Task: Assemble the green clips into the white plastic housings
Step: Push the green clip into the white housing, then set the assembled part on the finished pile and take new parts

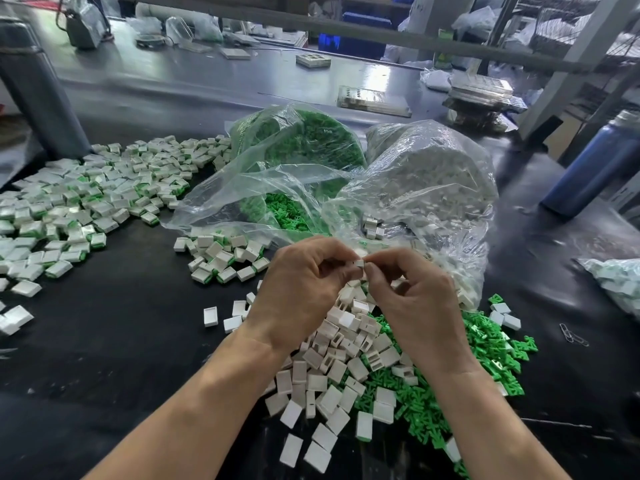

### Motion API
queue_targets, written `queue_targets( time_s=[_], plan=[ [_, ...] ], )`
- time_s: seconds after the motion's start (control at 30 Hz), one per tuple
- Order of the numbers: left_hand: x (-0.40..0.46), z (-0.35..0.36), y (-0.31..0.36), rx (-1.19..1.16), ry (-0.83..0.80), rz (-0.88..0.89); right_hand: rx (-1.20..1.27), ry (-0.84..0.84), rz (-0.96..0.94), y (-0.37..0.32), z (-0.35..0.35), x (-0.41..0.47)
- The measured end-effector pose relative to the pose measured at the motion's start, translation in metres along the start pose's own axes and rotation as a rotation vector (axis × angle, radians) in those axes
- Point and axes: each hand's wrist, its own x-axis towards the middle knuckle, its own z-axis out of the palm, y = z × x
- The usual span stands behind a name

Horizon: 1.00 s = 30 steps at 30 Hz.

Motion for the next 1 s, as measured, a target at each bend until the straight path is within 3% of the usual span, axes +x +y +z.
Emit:
queue_targets(
  time_s=[0.3,0.63,0.87,1.0],
  plan=[
    [0.000,0.003,0.000,0.047,0.013,0.031,-0.023,0.015,0.025,0.004,0.001,0.000],
    [-0.001,-0.001,0.008,0.201,-0.002,0.079,0.131,-0.038,0.118,0.009,0.000,0.001],
    [0.004,-0.034,-0.007,0.511,0.051,-0.176,0.056,0.005,0.184,0.021,-0.014,0.003],
    [0.009,-0.053,-0.018,0.725,0.203,-0.231,-0.067,-0.011,0.255,0.029,-0.020,0.006]
  ],
)
